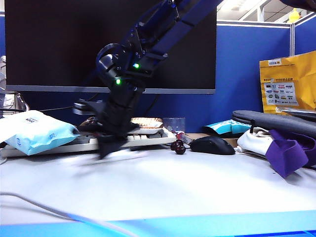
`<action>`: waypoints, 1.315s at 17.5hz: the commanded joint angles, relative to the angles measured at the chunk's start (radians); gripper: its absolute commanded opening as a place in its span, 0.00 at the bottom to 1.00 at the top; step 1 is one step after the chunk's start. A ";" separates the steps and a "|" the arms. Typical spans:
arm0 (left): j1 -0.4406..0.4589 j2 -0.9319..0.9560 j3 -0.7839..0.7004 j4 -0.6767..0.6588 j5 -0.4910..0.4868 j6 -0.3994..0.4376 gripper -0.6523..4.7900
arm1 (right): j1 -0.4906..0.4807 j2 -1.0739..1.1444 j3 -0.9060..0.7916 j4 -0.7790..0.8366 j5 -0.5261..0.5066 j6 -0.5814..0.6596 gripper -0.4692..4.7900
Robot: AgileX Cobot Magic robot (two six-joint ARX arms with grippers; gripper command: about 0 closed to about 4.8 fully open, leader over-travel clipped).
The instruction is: Use the wet wipes on the table to wipe the cherry juice off the table, then put the wipes back on the table.
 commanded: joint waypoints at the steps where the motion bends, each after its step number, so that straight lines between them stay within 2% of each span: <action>1: 0.000 -0.003 -0.006 -0.011 0.003 0.000 0.11 | -0.029 0.010 -0.001 0.021 0.076 -0.004 0.09; 2: 0.000 -0.003 -0.006 -0.010 0.003 0.000 0.11 | -0.029 0.010 0.000 0.015 0.018 -0.005 0.09; 5: 0.000 -0.003 -0.006 -0.010 0.003 0.000 0.11 | -0.005 0.010 0.000 -0.045 -0.451 -0.027 0.09; 6: 0.000 -0.003 -0.006 -0.011 0.003 0.000 0.11 | 0.010 0.010 0.000 -0.068 -0.484 -0.038 0.09; 7: 0.000 -0.003 -0.006 -0.010 0.003 0.000 0.11 | 0.021 0.010 0.000 -0.085 -0.472 -0.050 0.09; 8: 0.000 -0.003 -0.006 -0.011 0.003 0.000 0.11 | 0.032 0.010 0.000 -0.099 -0.398 -0.050 0.09; 10: 0.000 -0.003 -0.006 -0.011 0.003 0.000 0.11 | 0.033 0.011 0.000 -0.129 -0.169 -0.048 0.09; 13: 0.000 -0.003 -0.006 -0.011 0.003 0.000 0.11 | -0.030 0.023 0.000 -0.137 0.151 0.032 0.09; 16: 0.000 -0.003 -0.006 -0.010 0.003 0.000 0.11 | -0.102 0.026 0.001 -0.136 0.133 0.075 0.09; 17: 0.000 -0.003 -0.006 -0.011 0.003 0.000 0.11 | -0.117 0.026 0.005 -0.137 0.070 0.074 0.09; 19: 0.000 -0.003 -0.006 -0.011 0.003 0.000 0.11 | -0.112 0.026 0.021 -0.133 -0.242 0.068 0.09; 21: 0.000 -0.003 -0.006 -0.010 0.003 0.000 0.11 | -0.077 0.026 0.024 -0.121 -0.468 0.049 0.09; 23: 0.000 -0.003 -0.006 -0.011 0.003 0.000 0.11 | -0.016 0.026 0.031 -0.129 -0.560 0.018 0.09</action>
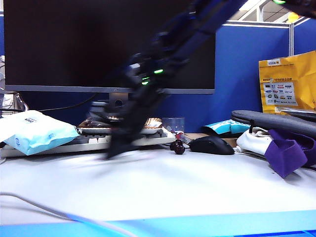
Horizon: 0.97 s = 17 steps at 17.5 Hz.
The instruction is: Use the wet wipes on the table to wipe the cherry juice off the table, then put the wipes back on the table.
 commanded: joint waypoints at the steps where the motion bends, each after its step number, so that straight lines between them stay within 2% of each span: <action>1: 0.000 -0.003 -0.006 -0.010 0.003 0.000 0.11 | 0.087 0.003 0.004 -0.038 -0.134 -0.041 0.09; 3: 0.000 -0.003 -0.006 -0.011 0.003 0.000 0.11 | 0.104 0.003 0.003 -0.076 -0.050 -0.040 0.09; 5: 0.000 -0.003 -0.006 -0.011 0.003 0.000 0.11 | 0.088 0.003 0.003 -0.177 0.282 -0.040 0.09; 6: 0.000 -0.003 -0.006 -0.011 0.003 0.000 0.11 | 0.069 0.003 0.003 -0.209 0.390 -0.040 0.09; 9: 0.000 -0.003 -0.006 -0.011 0.003 0.000 0.11 | -0.007 0.000 0.004 -0.274 0.642 0.008 0.09; 10: 0.000 -0.003 -0.006 -0.011 0.003 0.000 0.11 | -0.039 -0.002 0.004 -0.325 0.663 0.028 0.09; 12: 0.000 -0.003 -0.006 -0.011 0.003 0.000 0.11 | -0.068 -0.001 0.003 -0.396 0.589 0.027 0.09; 14: 0.000 -0.003 -0.006 -0.011 0.003 0.000 0.11 | -0.065 -0.001 0.003 -0.452 0.344 -0.005 0.09; 15: 0.000 -0.003 -0.006 -0.011 0.003 0.000 0.11 | -0.057 -0.001 0.003 -0.462 0.168 -0.016 0.09; 16: 0.000 -0.003 -0.006 -0.011 0.003 0.000 0.11 | -0.043 -0.001 0.003 -0.464 0.039 -0.020 0.09; 17: 0.000 -0.003 -0.006 -0.011 0.003 0.000 0.11 | -0.026 -0.001 0.003 -0.469 -0.046 -0.034 0.09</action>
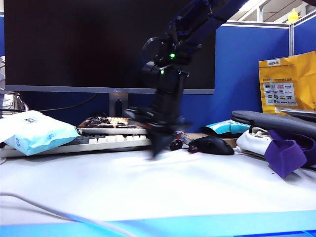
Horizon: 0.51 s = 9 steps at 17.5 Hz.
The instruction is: Use the wet wipes on the table to wipe the cherry juice off the table, then put the wipes back on the table.
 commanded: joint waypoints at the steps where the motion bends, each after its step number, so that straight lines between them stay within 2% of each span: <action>1: 0.000 -0.003 -0.006 -0.011 0.003 0.000 0.11 | 0.058 0.043 -0.026 -0.091 -0.289 -0.034 0.09; 3: 0.000 -0.003 -0.006 -0.011 0.003 0.000 0.11 | 0.085 0.043 -0.026 -0.122 -0.303 -0.055 0.09; 4: 0.000 -0.003 -0.006 -0.011 0.003 0.000 0.11 | 0.087 0.043 -0.026 -0.144 -0.233 -0.054 0.09; 5: 0.000 -0.003 -0.006 -0.010 0.003 0.000 0.11 | 0.087 0.043 -0.026 -0.165 -0.141 -0.050 0.09; 8: 0.000 -0.003 -0.006 -0.010 0.003 0.000 0.11 | 0.057 0.044 -0.027 -0.240 0.319 0.021 0.09; 9: 0.000 -0.003 -0.006 -0.011 0.003 0.000 0.11 | 0.041 0.044 -0.027 -0.246 0.389 0.047 0.09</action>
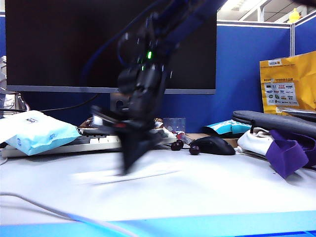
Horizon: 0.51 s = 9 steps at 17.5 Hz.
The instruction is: Use the wet wipes on the table to wipe the cherry juice off the table, then put the wipes back on the table.
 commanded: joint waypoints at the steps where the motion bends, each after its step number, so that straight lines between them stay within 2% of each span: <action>1: 0.000 -0.003 -0.006 -0.011 0.003 0.000 0.11 | -0.063 0.044 -0.022 -0.048 0.397 0.082 0.09; 3: 0.000 -0.003 -0.006 -0.011 0.003 0.000 0.11 | -0.094 0.044 -0.022 -0.071 0.433 0.103 0.09; 5: 0.000 -0.003 -0.006 -0.011 0.003 0.000 0.11 | -0.115 0.044 -0.022 -0.090 0.383 0.104 0.09; 7: 0.000 -0.003 -0.006 -0.011 0.003 0.000 0.11 | -0.117 0.044 -0.022 -0.090 0.177 0.089 0.09; 8: 0.000 -0.003 -0.006 -0.011 0.003 0.000 0.11 | -0.113 0.044 -0.022 -0.090 0.046 0.072 0.09; 9: 0.000 -0.003 -0.006 -0.011 0.003 0.000 0.11 | -0.098 0.044 -0.022 -0.086 -0.128 0.056 0.09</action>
